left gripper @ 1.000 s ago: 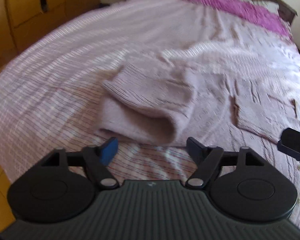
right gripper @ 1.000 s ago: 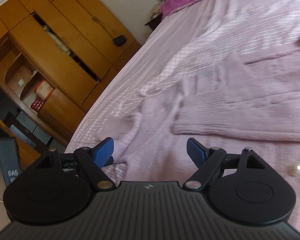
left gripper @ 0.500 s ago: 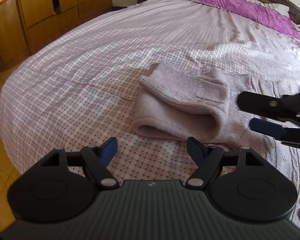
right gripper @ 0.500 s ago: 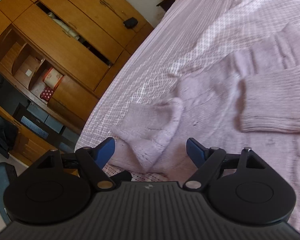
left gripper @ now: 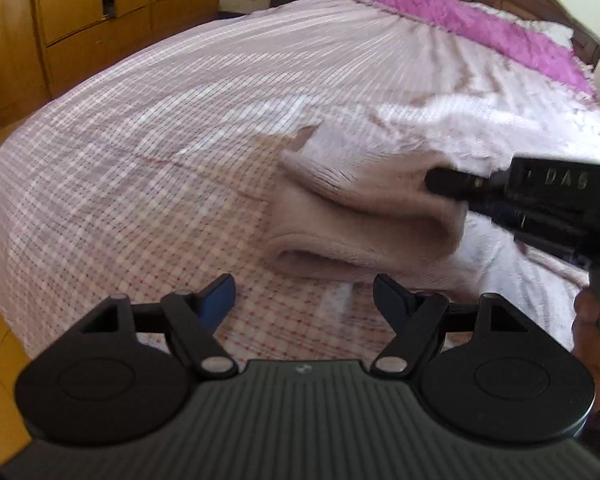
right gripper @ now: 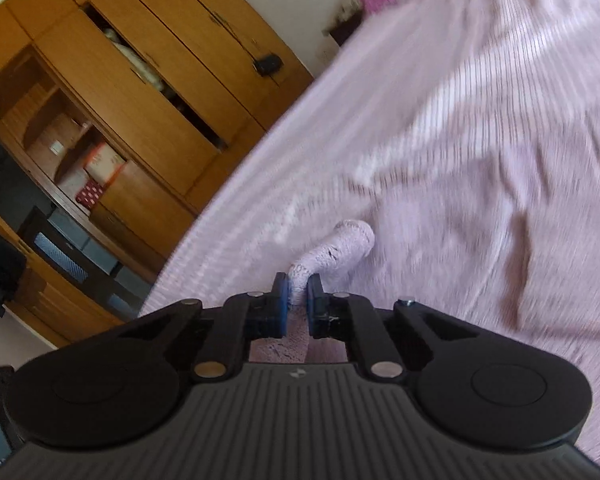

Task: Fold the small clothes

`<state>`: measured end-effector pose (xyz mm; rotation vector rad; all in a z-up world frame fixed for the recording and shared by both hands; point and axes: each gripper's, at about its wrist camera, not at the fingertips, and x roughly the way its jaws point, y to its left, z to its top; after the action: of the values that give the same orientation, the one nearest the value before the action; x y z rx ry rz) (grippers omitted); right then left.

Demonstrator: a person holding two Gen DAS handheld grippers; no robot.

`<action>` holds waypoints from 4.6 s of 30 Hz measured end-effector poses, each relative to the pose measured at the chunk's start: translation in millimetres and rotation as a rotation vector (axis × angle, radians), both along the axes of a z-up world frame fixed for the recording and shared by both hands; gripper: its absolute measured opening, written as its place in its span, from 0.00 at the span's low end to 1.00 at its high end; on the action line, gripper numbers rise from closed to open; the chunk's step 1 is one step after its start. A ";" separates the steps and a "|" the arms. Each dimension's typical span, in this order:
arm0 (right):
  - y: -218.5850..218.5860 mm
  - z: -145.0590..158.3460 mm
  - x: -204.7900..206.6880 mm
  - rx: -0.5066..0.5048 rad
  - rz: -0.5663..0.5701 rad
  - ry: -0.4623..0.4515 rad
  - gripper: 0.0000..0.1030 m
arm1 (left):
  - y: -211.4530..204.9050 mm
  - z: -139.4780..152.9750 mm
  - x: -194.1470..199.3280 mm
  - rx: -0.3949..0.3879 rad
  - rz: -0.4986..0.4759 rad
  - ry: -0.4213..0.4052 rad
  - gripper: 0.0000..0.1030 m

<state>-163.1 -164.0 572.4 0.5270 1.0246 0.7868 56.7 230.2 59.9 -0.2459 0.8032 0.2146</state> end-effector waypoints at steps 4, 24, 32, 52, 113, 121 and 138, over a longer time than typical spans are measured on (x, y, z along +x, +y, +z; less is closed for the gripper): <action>-17.2 27.9 9.7 0.012 -0.027 -0.089 0.09 | -11.8 7.4 -0.1 -0.027 -0.038 -0.034 0.75; -192.8 101.4 -9.9 -0.191 -0.259 -0.382 0.09 | -93.1 -3.0 32.8 0.021 -0.209 -0.015 0.75; -254.6 38.5 -9.2 -0.387 -0.324 -0.216 0.10 | -96.9 -14.5 35.1 0.064 -0.189 0.007 0.75; -191.5 34.3 -14.6 -0.415 -0.198 -0.255 0.64 | -100.8 -17.7 39.6 0.086 -0.184 0.020 0.75; -341.6 -17.0 -13.1 -0.519 -0.489 -0.230 0.66 | -144.1 9.8 61.0 0.118 -0.273 -0.043 0.75; -352.0 -30.7 -13.4 -0.476 -0.498 -0.240 0.74 | -142.6 -19.0 73.4 0.108 -0.248 0.008 0.77; -360.8 13.4 -41.2 -0.417 -0.507 -0.197 0.76 | -139.8 4.2 38.5 0.105 -0.237 -0.014 0.75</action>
<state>-204.2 -524.7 585.7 0.3184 0.7926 0.1601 95.2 90.4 64.2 -0.0521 0.7977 0.0317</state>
